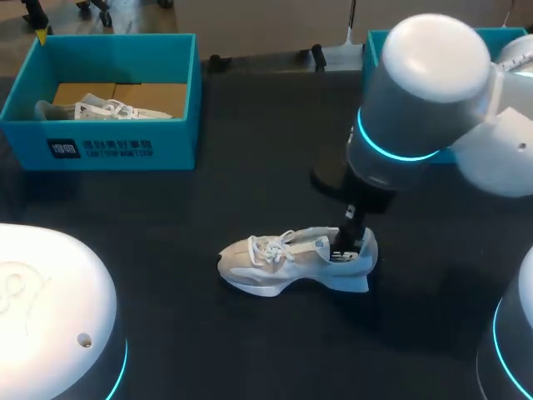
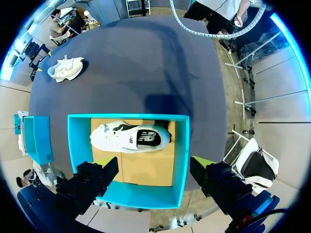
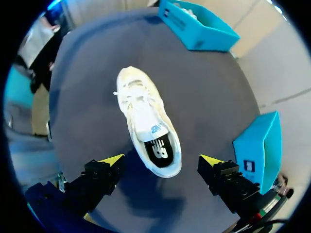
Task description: Take the shoe out of the shoebox, open the shoe tongue, remove and reinsert the insole, then place the shoe into the shoebox
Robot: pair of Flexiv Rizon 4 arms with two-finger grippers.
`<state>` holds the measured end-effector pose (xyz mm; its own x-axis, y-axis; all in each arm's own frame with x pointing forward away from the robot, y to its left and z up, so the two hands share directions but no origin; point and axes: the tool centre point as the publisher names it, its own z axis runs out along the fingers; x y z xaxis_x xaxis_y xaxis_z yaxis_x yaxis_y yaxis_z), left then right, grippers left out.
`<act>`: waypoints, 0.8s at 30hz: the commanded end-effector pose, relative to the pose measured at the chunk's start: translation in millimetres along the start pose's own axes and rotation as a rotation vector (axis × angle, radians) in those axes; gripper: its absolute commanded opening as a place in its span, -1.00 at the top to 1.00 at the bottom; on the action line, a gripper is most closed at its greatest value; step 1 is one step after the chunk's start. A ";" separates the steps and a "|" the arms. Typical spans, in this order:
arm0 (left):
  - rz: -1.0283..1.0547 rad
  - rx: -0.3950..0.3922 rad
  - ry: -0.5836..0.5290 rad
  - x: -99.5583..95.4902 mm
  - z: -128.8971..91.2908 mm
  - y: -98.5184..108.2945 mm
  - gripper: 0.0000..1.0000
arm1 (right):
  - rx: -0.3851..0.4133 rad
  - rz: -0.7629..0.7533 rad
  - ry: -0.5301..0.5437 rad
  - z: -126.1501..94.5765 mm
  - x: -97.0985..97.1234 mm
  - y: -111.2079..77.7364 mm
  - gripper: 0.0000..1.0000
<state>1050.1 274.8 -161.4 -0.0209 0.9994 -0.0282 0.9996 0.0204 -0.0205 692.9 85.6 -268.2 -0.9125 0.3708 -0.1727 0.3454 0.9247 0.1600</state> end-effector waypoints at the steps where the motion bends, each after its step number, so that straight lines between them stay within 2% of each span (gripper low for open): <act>1: 0.001 0.002 0.002 0.5 -0.5 0.7 -1.00 | -0.160 -0.504 0.077 -1.4 -1.8 -7.5 -1.00; 2: 0.001 0.002 0.002 0.5 -0.5 0.7 -1.00 | -0.175 -0.534 0.094 -2.2 -0.3 -7.7 -1.00; 5: 0.001 0.002 0.002 0.5 -0.5 0.7 -1.00 | -0.144 -0.613 0.129 -5.1 4.9 -9.1 -1.00; 6: 0.001 0.002 0.002 0.5 -0.5 0.7 -1.00 | -0.067 -0.592 0.104 -5.3 4.2 -9.3 -1.00; 24: 0.001 0.002 0.002 0.5 -0.5 0.7 -1.00 | -0.067 -0.592 0.104 -5.3 4.2 -9.3 -1.00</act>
<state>1050.1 274.8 -161.4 -0.0209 0.9994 -0.0282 0.9996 0.0203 -0.0205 684.6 76.7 -263.3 -0.9634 -0.2186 -0.1549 -0.2391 0.9624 0.1289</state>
